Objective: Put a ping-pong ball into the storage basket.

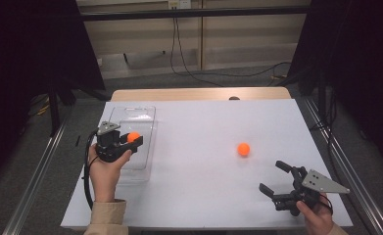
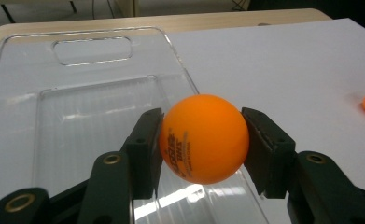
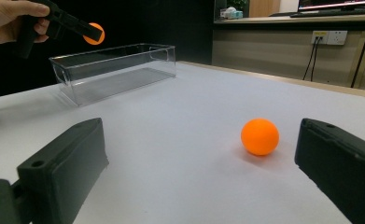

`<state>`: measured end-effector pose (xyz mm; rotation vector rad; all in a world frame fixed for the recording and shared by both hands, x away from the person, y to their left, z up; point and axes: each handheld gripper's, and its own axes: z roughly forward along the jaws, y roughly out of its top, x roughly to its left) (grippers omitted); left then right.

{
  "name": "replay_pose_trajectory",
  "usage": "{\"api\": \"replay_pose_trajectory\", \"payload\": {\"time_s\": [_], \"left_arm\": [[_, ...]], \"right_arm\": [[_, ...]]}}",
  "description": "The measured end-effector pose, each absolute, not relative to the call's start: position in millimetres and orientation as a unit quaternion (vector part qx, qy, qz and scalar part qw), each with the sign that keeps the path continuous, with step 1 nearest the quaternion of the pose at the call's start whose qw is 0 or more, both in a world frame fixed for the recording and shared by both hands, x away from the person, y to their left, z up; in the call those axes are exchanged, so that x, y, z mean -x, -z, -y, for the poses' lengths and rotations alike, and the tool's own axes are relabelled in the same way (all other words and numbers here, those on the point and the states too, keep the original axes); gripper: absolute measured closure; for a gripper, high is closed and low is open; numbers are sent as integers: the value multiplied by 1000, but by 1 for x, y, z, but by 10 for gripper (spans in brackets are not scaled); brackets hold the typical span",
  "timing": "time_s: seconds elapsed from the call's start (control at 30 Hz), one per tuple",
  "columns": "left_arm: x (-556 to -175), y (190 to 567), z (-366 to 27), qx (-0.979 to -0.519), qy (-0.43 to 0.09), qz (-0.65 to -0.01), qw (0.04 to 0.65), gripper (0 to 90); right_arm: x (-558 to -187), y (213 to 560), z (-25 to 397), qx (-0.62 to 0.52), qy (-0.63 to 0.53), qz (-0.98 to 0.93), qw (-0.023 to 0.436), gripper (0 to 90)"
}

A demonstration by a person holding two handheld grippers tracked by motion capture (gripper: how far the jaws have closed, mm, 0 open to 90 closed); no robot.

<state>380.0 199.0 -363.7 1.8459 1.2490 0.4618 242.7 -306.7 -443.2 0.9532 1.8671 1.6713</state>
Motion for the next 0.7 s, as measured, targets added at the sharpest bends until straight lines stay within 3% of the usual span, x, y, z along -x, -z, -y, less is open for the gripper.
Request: {"api": "replay_pose_trajectory", "payload": {"time_s": [0.7], "left_arm": [[-384,378,-207,-731,-196,-515,403,509]], "right_arm": [[-242,443,306,-347,-607,-678,228,18]]}}
